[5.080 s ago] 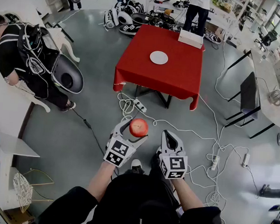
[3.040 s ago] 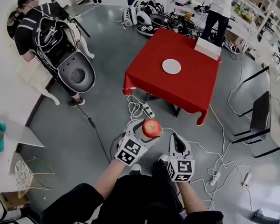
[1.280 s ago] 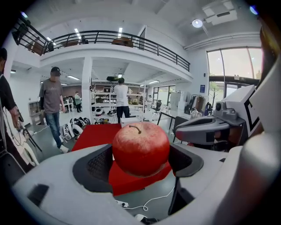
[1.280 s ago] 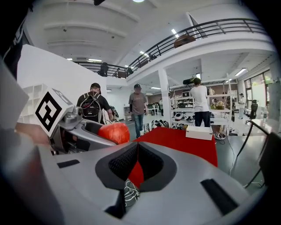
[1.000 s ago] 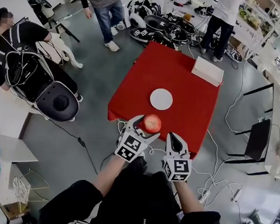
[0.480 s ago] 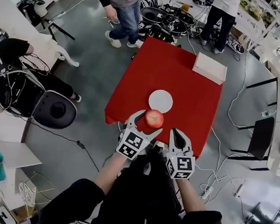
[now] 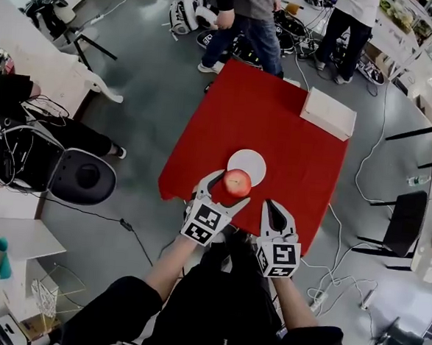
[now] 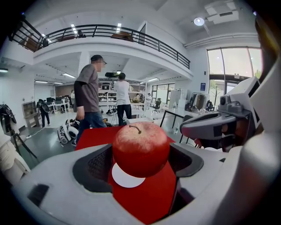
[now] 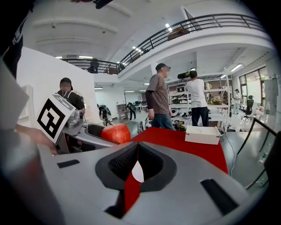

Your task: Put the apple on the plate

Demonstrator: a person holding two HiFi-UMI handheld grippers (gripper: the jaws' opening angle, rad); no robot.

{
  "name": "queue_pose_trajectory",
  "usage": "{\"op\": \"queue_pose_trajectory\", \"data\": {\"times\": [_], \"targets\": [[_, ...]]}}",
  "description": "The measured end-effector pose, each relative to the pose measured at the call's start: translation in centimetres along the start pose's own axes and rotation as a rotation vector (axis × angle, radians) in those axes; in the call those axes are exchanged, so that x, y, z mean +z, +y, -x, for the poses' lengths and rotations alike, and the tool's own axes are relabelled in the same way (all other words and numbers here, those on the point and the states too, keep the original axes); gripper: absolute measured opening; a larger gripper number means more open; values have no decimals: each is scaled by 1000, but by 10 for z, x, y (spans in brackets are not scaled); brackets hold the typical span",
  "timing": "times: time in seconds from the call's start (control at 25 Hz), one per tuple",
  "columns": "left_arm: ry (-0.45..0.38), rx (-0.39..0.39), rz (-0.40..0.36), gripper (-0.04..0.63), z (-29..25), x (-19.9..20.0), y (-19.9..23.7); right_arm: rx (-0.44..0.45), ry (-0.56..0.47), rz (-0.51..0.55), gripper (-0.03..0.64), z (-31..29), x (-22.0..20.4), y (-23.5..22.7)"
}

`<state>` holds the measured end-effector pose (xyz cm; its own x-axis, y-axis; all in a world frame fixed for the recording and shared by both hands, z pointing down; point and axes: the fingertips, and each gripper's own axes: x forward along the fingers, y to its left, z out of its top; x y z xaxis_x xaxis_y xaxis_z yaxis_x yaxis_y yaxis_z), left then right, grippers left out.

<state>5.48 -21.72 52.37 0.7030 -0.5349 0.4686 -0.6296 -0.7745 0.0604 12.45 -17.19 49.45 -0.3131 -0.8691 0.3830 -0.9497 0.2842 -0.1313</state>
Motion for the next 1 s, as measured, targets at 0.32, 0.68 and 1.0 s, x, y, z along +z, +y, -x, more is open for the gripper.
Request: {"op": "queue_pose_trajectory", "data": {"times": [0.32, 0.68, 1.0], "targets": [[-22, -2, -13, 399, -40, -11, 25, -6, 17, -4, 11, -33, -3, -20], [7, -12, -10, 399, -98, -39, 46, 0, 51, 3, 11, -69, -10, -43], [46, -6, 15, 399, -139, -78, 54, 1, 103, -33, 12, -89, -37, -60]]}}
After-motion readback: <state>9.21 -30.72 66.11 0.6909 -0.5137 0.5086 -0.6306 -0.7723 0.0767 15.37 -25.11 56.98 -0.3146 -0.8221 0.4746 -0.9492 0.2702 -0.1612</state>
